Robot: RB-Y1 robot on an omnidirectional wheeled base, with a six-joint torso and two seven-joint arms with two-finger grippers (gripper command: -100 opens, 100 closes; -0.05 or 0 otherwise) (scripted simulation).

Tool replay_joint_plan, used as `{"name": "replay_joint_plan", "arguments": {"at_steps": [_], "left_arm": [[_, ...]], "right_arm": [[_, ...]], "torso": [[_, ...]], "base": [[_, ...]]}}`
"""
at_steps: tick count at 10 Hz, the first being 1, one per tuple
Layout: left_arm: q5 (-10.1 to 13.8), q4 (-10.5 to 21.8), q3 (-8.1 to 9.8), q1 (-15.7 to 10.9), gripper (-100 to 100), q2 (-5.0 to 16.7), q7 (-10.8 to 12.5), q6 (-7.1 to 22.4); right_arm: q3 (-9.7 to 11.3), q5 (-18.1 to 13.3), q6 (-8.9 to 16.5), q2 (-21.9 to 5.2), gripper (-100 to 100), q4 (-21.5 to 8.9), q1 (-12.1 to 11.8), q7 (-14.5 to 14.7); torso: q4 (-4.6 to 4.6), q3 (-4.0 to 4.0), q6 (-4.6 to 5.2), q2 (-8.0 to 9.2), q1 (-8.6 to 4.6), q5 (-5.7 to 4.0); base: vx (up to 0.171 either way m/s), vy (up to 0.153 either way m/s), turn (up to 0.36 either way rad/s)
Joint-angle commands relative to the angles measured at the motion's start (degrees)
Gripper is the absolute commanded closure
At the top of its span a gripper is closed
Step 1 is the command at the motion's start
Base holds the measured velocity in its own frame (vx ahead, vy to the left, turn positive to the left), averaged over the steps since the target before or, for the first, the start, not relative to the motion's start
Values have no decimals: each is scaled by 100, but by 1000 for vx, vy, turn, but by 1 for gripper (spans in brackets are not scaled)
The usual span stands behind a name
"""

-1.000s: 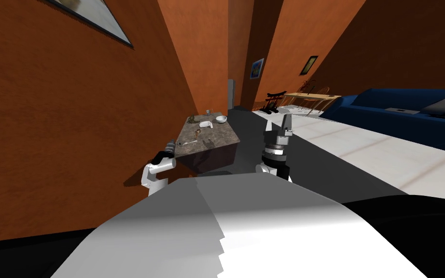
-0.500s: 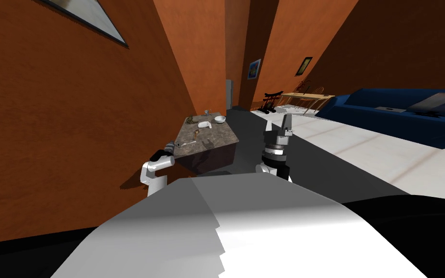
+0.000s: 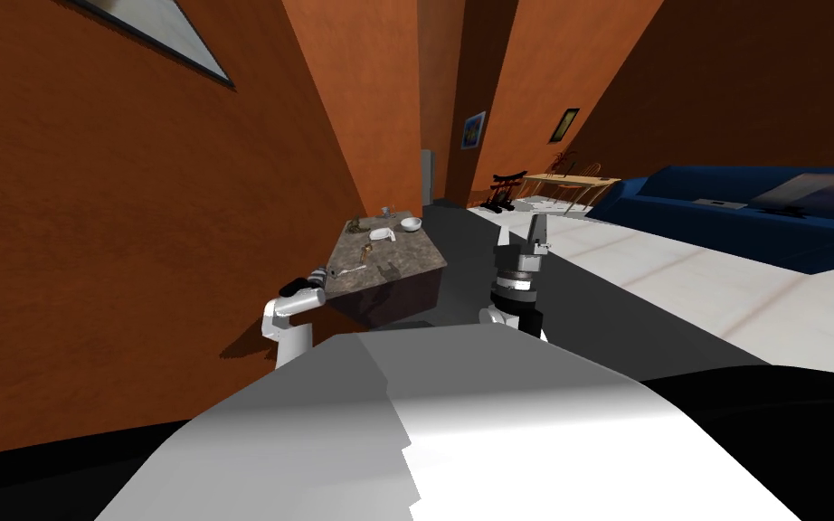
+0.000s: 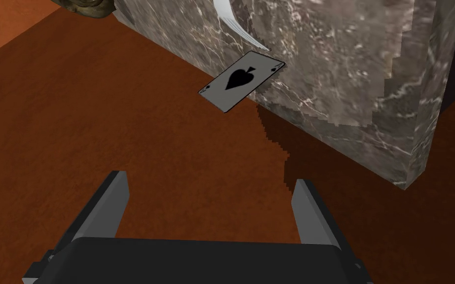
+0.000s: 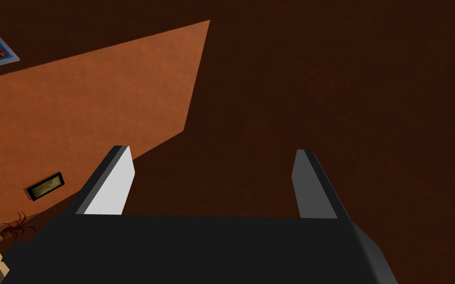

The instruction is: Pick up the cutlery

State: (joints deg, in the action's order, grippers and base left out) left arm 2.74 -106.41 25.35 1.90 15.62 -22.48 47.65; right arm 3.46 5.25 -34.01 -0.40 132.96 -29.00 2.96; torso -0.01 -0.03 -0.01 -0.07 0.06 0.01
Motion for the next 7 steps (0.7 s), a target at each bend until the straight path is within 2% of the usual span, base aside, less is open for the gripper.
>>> {"name": "replay_joint_plan", "arguments": {"at_steps": [1, 2, 3, 4, 5, 7], "left_arm": [[11, 80, 46, -91, -100, 24, -26, 286], [11, 80, 46, -91, -100, 24, -26, 339], [36, 237, 138, -281, -100, 75, -71, 565], [36, 237, 138, -281, -100, 75, -71, 726], [60, 394, 223, -469, -100, 126, -113, 895], [60, 394, 223, -469, -100, 126, -113, 1167]], "right_arm": [[0, 0, 0, 0, 0, 0, 0, 0], [0, 0, 0, 0, 0, 0, 0, 0], [0, 0, 0, 0, 0, 0, 0, 0], [0, 0, 0, 0, 0, 0, 0, 0], [0, 0, 0, 0, 0, 0, 0, 0], [0, 0, 0, 0, 0, 0, 0, 0]], "torso": [[0, 0, 0, 0, 0, 0], [0, 0, -1, 0, 1, 0], [0, 1, -3, 2, -1, 0], [0, 0, 0, 0, 0, 0], [-1, -1, -2, -1, 1, 1], [-1, -2, -2, -4, 4, 1]], "base": [[13, 13, -58], [6, 8, -6], [13, 10, -69], [17, 15, -46], [22, 22, -66], [17, 16, -24]]}}
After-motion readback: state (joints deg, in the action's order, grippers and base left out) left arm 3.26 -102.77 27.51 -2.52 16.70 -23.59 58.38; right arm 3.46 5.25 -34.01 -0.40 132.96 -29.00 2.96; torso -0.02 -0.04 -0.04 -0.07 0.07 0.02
